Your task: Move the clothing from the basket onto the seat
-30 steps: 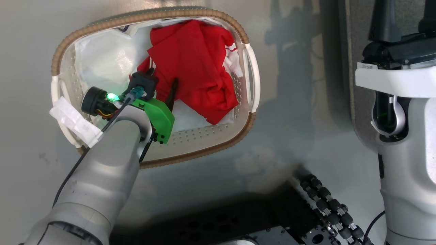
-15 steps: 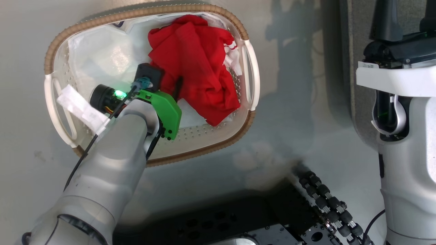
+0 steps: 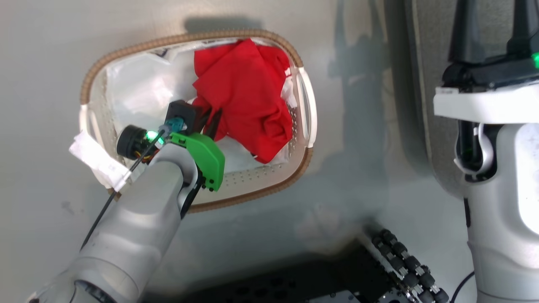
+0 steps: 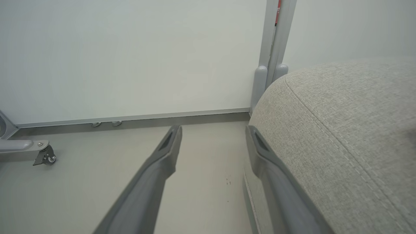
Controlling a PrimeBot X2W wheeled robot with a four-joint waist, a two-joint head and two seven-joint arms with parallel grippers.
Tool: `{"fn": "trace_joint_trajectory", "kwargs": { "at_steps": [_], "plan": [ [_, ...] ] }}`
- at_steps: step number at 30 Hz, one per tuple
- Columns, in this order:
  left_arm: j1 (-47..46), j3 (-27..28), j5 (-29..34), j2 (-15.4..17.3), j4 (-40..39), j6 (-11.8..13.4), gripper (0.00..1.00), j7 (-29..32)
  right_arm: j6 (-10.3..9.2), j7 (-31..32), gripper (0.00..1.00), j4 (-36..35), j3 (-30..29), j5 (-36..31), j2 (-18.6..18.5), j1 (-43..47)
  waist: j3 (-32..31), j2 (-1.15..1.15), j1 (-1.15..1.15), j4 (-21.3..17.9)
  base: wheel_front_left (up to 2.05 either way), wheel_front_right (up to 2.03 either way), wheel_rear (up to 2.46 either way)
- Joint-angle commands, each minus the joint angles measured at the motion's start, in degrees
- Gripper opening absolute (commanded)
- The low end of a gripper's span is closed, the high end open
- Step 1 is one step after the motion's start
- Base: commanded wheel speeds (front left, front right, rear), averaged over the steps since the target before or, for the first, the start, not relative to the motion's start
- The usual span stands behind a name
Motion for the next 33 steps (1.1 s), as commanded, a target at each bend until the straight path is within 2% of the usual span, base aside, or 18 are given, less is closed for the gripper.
{"fn": "trace_joint_trajectory", "kwargs": {
  "at_steps": [1, 5, 13, 24, 33],
  "plan": [
    [1.16, -0.20, -0.40, 0.70, -0.46, -0.18, 0.00, -0.49, -0.06, -0.10, 1.00, 0.63, 0.13, -0.22, -0.22, 1.18, -4.05, 0.00, 0.00, 0.96, 0.00, 0.00, 0.00],
    [4.03, 1.41, -0.58, 1.30, -3.91, -0.18, 0.00, -0.69, -0.07, -0.10, 1.00, 2.07, 0.60, -0.90, -0.23, 3.02, -8.42, 0.00, 0.00, 2.29, 0.00, 0.00, 0.00],
    [12.54, 9.92, 5.38, 2.70, -13.40, -0.17, 0.00, -0.58, -0.06, -0.10, 1.00, 5.10, 0.81, -2.54, -0.25, 7.70, -17.45, 0.00, 0.00, 5.63, 0.00, 0.00, 0.00],
    [25.75, 21.87, 13.88, 1.48, -25.47, -0.17, 0.00, -0.59, -0.06, -0.10, 1.00, 9.03, 1.20, -3.50, -0.25, 15.98, -29.99, 0.00, 0.00, 9.32, 0.00, 0.00, 0.00],
    [33.42, 28.00, 17.59, 0.44, -34.13, -0.18, 0.00, -0.58, -0.07, -0.10, 1.00, 11.39, 2.03, -4.04, -0.26, 21.83, -38.12, 0.00, 0.00, 11.03, 0.00, 0.00, 0.00]
  ]
}}
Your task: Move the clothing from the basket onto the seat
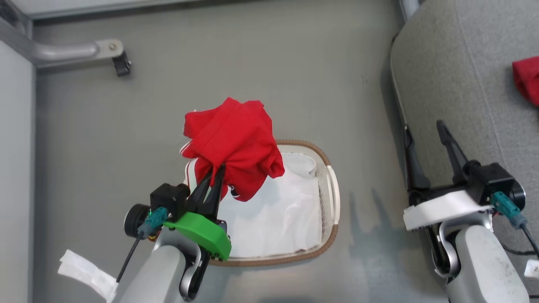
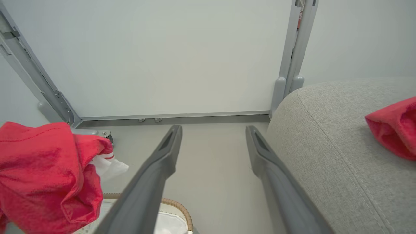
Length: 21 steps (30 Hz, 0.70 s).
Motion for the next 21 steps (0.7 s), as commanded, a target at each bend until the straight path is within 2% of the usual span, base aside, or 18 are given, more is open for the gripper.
{"fn": "trace_joint_trajectory", "kwargs": {
  "at_steps": [1, 10, 21],
  "plan": [
    [1.82, 0.47, 0.52, -0.21, -0.93, -0.18, 0.00, -0.02, -0.06, -0.10, 1.00, 0.39, -0.13, -0.09, -0.29, 1.98, -6.49, 0.00, 0.00, 2.74, 0.00, 0.00, 0.00],
    [5.07, 2.65, 2.55, -0.42, -6.58, -0.18, 0.00, -0.02, -0.07, -0.10, 1.00, 1.70, 0.17, 0.41, -0.27, 6.54, -12.11, 0.00, 0.00, 2.83, 0.00, 0.00, 0.00],
    [5.49, 3.64, 2.99, -0.84, -15.05, -0.18, 0.00, -0.02, -0.06, -0.10, 1.00, 3.34, 0.06, -0.01, -0.27, 10.35, -16.11, 0.00, 0.00, 3.71, 0.00, 0.00, 0.00]
  ]
}}
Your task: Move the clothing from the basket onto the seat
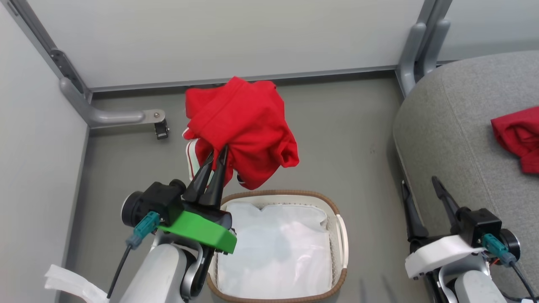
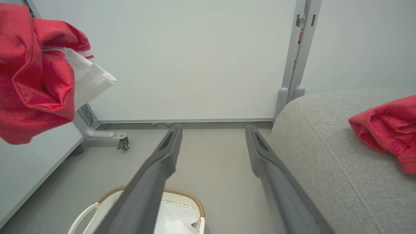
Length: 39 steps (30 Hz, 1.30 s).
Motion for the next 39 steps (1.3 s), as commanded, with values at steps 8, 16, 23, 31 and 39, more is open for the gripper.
{"fn": "trace_joint_trajectory", "kwargs": {
  "at_steps": [8, 16, 23, 31, 39],
  "plan": [
    [0.62, -0.31, 1.08, -0.16, -6.58, -0.18, 0.00, -0.02, -0.07, -0.10, 1.00, 0.50, 1.42, -0.05, -0.27, 1.74, -1.16, 0.00, 0.00, 0.81, 0.00, 0.00, 0.00],
    [0.29, -1.65, 0.81, -0.82, -8.79, -0.18, 0.00, -0.02, -0.06, -0.10, 1.00, -0.77, 6.48, -1.34, -0.25, -0.44, 0.08, 0.00, 0.00, 1.23, 0.00, 0.00, 0.00],
    [0.83, -2.66, 0.58, -1.07, -8.23, -0.19, 0.00, -0.02, -0.06, -0.10, 1.00, -3.37, 15.08, -0.87, -0.26, -5.22, 0.49, 0.00, 0.00, 1.45, 0.00, 0.00, 0.00],
    [1.15, -4.37, 0.12, -1.26, -7.46, -0.19, 0.00, -0.02, -0.06, -0.10, 1.00, -3.65, 22.97, 0.93, -0.28, -12.44, 0.50, 0.00, 0.00, 2.23, 0.00, 0.00, 0.00],
    [-0.01, -7.41, -0.82, -1.39, -8.07, -0.19, 0.00, -0.02, -0.06, -0.10, 1.00, 0.67, 25.66, 0.86, -0.26, -17.91, 0.68, 0.00, 0.00, 3.56, 0.00, 0.00, 0.00]
  ]
}}
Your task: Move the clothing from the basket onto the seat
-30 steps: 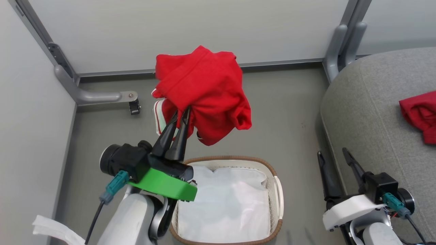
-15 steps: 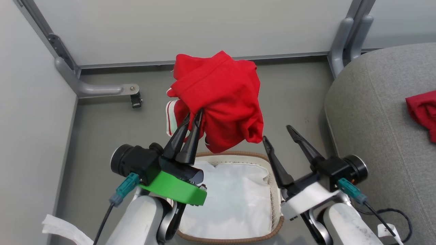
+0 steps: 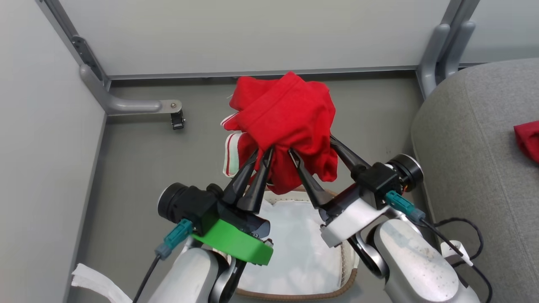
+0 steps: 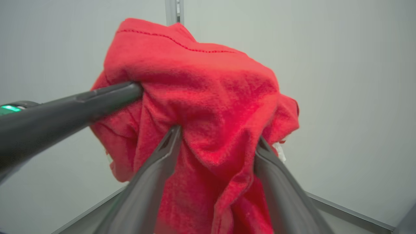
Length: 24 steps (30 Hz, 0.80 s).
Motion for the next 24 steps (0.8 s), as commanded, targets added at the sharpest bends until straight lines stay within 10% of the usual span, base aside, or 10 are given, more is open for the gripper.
{"fn": "trace_joint_trajectory", "kwargs": {
  "at_steps": [1, 9, 10, 11, 20, 22, 24],
  "plan": [
    [-0.18, -0.35, -0.59, 0.11, -0.43, -0.19, 0.00, -0.02, -0.06, -0.10, 1.00, 0.85, 0.24, -0.30, -0.24, -1.16, 0.08, 0.00, 0.00, 0.40, 0.00, 0.00, 0.00],
    [-1.30, -2.60, -1.34, 0.01, -0.65, -0.19, 0.00, -0.02, -0.06, -0.10, 1.00, 5.95, 1.59, 0.20, -0.24, -4.68, 0.61, 0.00, 0.00, 1.46, 0.00, 0.00, 0.00],
    [-1.38, -2.69, -1.34, 0.00, -0.63, -0.19, 0.00, -0.02, -0.06, -0.10, 0.67, 6.20, 1.71, 0.48, -0.28, -4.91, 0.65, 0.00, 0.00, 1.52, 0.00, 0.00, 0.00],
    [-1.42, -2.87, -1.55, 0.00, -0.52, -0.19, 0.00, -0.02, -0.06, -0.10, 0.00, 6.70, 2.10, 0.67, -0.27, -5.37, 0.69, 0.00, 0.00, 1.62, 0.00, 0.00, 0.00],
    [-1.20, -1.34, -0.63, 0.26, 0.04, -0.19, 0.00, -0.02, -0.07, -0.10, 0.00, 5.56, -0.42, 1.75, -0.29, -5.56, 1.39, 0.00, 0.00, 1.24, 0.00, 0.00, 0.00],
    [-0.62, -0.26, -0.17, 0.25, 0.01, -0.19, 0.80, -0.02, -0.08, -0.10, 0.00, 4.45, -1.65, 1.54, -0.35, -4.97, 1.53, 0.00, 0.00, 0.45, 0.00, 0.00, 0.00],
    [-0.23, 0.32, 0.19, 0.26, 0.28, -0.19, 1.00, 0.01, -0.07, -0.10, 0.00, 2.93, -2.72, 1.31, -0.33, -4.23, 1.79, 0.00, 0.00, -0.73, 0.00, 0.00, 0.00]
  ]
}}
